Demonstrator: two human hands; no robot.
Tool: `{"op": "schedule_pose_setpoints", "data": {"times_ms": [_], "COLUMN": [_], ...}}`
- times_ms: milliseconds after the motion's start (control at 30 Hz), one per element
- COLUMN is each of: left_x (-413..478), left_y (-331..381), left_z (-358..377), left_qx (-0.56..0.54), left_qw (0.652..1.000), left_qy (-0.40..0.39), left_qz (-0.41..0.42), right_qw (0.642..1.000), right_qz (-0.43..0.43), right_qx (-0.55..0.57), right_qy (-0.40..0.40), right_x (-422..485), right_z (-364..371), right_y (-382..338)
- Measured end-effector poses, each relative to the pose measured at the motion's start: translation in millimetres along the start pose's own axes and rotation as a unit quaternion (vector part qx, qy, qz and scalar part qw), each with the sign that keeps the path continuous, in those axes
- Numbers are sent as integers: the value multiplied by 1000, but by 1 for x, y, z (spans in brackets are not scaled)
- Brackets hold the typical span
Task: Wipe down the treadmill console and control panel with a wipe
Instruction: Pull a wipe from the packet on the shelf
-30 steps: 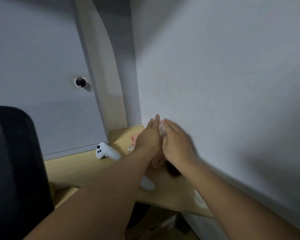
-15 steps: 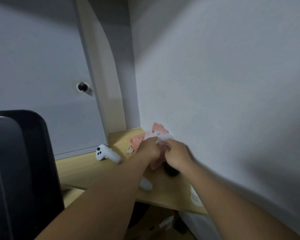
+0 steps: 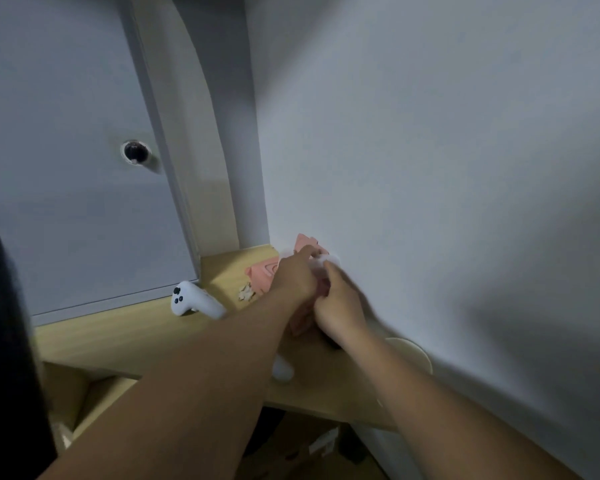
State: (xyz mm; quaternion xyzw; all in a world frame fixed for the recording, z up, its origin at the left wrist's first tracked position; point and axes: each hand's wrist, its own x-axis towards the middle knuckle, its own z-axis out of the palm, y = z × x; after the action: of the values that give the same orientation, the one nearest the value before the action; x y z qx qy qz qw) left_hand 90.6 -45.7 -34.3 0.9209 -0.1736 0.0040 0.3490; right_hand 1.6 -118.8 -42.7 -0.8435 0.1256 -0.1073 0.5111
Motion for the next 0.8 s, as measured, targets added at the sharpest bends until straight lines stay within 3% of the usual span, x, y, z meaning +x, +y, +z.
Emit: {"op": "schedule_pose_setpoints", "data": {"times_ms": [200, 400, 533, 633, 800], "left_x": [-4, -8, -6, -6, -16], "left_y": [3, 7, 1, -1, 10], "left_z": [1, -13, -14, -12, -17], "left_qx": [54, 55, 135, 115, 100], "left_qw": [998, 997, 989, 991, 984], "left_qy": [-17, 19, -33, -30, -37], "left_qz": [-5, 42, 59, 64, 141], "right_qw": [1000, 1000, 999, 999, 997], "right_qz": [-18, -9, -8, 6, -6], "right_qx": [8, -11, -28, -36, -35], "right_qy": [2, 11, 33, 32, 63], "right_x": [1, 0, 0, 5, 1], "right_z": [3, 0, 0, 4, 2], "right_y": [3, -3, -8, -4, -1]}}
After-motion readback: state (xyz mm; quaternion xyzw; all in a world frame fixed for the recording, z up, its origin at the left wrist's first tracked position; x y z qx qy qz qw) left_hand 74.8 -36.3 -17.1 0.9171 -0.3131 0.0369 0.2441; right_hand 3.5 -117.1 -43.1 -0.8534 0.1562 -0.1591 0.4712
